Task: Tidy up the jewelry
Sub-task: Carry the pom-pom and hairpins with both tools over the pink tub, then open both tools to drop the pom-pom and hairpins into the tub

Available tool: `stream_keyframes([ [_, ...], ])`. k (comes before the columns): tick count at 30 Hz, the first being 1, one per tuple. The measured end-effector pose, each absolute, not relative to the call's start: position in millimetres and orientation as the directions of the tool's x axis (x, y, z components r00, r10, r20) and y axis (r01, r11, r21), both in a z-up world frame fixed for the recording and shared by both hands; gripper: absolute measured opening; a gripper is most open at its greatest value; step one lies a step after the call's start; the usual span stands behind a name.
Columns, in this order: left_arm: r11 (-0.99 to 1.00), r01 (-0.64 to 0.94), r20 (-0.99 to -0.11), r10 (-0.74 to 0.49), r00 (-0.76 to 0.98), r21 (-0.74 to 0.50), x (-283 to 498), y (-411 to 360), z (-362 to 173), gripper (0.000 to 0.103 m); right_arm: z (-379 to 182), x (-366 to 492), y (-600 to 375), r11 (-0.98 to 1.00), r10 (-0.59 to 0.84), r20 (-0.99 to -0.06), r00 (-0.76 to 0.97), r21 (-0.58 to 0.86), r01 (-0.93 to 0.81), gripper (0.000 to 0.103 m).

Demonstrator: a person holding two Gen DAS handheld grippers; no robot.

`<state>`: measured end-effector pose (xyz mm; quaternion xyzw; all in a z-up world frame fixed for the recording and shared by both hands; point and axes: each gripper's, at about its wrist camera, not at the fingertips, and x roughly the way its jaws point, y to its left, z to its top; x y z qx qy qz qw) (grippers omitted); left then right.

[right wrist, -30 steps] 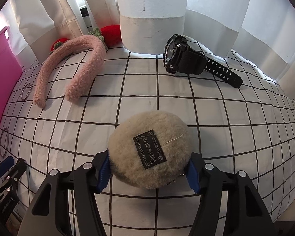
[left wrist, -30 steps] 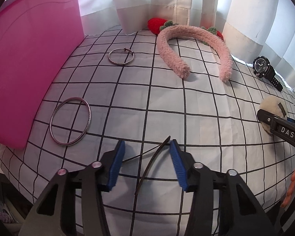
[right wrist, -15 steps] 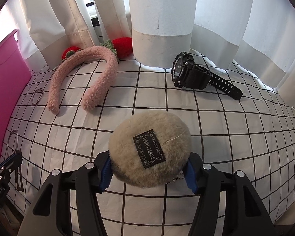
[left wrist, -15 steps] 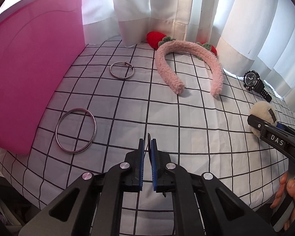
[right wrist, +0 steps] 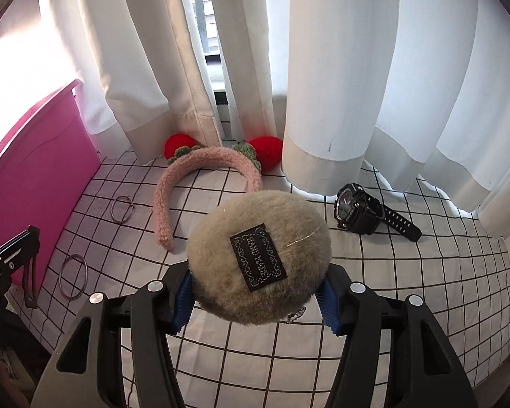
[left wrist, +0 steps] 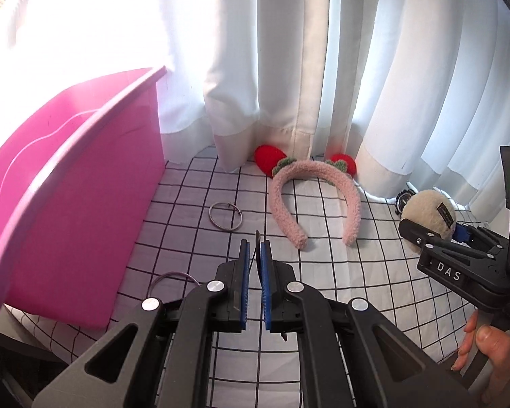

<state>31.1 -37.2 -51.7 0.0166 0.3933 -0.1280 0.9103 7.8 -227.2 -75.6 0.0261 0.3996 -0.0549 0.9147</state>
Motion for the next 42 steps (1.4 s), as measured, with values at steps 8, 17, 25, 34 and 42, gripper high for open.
stream_keyframes([
  [8,0.973,0.208,-0.64,-0.222,0.736,-0.098,46,13,18,0.007,-8,29,-168,1.0,0.007,-0.638,0.77,0.005,-0.005,0.057],
  [17,0.995,0.079,-0.561,-0.099,0.822,-0.06,82,105,89,0.007,57,73,-55,0.972,0.205,-0.549,0.81,0.015,-0.236,0.057],
  [25,0.994,-0.097,-0.643,0.047,0.764,-0.043,114,193,66,0.007,55,120,46,0.915,0.314,-0.601,0.735,-0.017,-0.404,0.057],
  [34,0.987,-0.148,-0.783,0.038,0.621,-0.069,138,229,-4,0.008,22,154,105,0.89,0.266,-0.724,0.636,-0.07,-0.451,0.058],
  [42,0.98,-0.17,-0.805,0.022,0.592,-0.099,139,240,-19,0.07,5,165,119,0.888,0.198,-0.773,0.603,-0.119,-0.443,0.066],
])
